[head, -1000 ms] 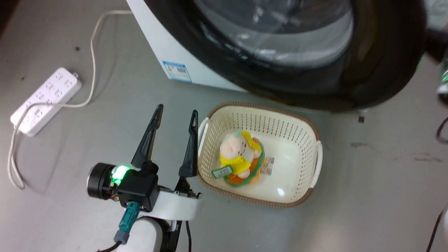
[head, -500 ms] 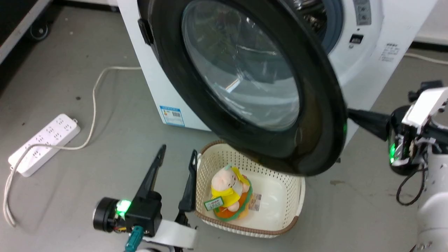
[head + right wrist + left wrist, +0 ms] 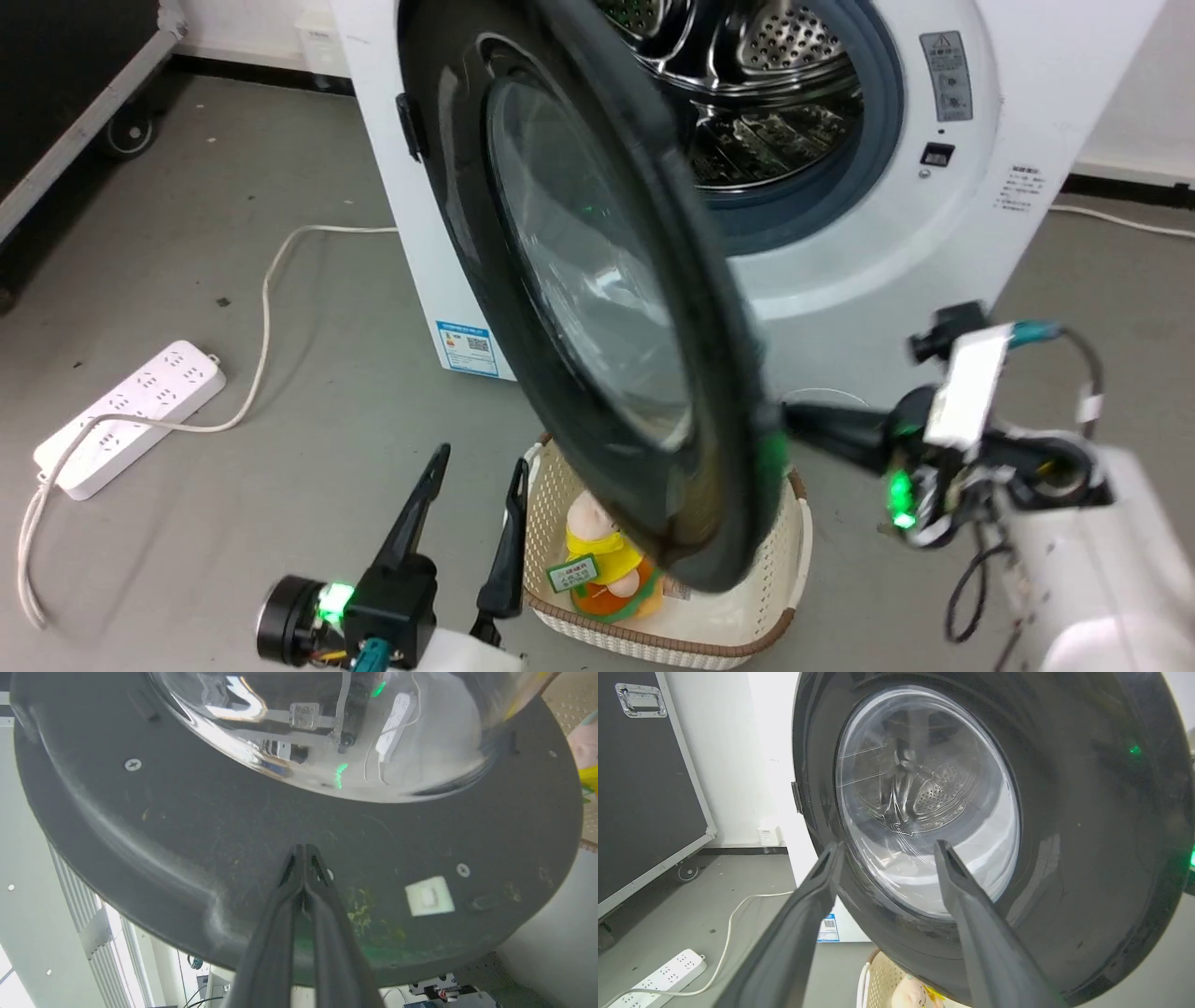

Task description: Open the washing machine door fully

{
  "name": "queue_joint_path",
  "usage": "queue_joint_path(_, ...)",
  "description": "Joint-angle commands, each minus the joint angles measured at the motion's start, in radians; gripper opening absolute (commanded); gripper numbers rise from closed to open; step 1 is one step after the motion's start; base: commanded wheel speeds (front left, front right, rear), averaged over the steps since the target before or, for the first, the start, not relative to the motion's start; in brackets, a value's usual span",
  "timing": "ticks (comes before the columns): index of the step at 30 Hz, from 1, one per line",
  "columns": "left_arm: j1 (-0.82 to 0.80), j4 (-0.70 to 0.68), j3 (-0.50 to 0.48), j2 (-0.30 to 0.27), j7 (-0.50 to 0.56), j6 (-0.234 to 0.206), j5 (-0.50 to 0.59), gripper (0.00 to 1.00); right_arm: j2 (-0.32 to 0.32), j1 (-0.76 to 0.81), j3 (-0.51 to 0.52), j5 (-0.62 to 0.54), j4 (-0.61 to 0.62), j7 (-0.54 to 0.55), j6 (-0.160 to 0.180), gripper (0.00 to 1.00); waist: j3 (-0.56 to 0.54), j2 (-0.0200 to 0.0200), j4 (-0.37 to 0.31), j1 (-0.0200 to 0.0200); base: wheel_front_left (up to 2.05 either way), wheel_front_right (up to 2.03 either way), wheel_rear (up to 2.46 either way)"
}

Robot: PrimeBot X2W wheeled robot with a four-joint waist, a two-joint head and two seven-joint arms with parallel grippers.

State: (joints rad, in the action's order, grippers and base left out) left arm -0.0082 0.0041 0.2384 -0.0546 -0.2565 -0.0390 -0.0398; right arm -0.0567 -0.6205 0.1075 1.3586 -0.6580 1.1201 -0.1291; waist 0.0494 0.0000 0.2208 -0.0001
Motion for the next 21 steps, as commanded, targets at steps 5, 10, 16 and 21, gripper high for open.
queue_joint_path(5,0.028,0.022,-0.009,-0.003,-0.005,0.015,-0.015,1.00,0.006,0.092,-0.169,0.119,0.080,-0.057,-0.002,0.00,-0.006,0.0000,0.015,0.0001,0.00,0.00,0.00)
queue_joint_path(10,0.035,0.044,-0.015,-0.001,-0.005,0.022,-0.033,1.00,0.006,0.136,-0.271,0.161,0.151,-0.134,-0.002,0.00,-0.011,0.0000,0.024,0.0001,0.00,0.00,0.00)
queue_joint_path(16,0.037,0.060,-0.054,0.000,-0.005,0.035,-0.068,1.00,-0.006,0.165,-0.255,0.120,0.233,-0.237,-0.002,0.00,-0.024,0.0000,0.007,0.0001,0.00,0.00,0.00)
queue_joint_path(21,0.035,0.067,-0.086,0.001,-0.005,0.051,-0.085,1.00,-0.062,0.204,-0.204,0.009,0.376,-0.381,-0.002,0.00,-0.031,0.0000,-0.028,0.0001,0.00,0.00,0.00)
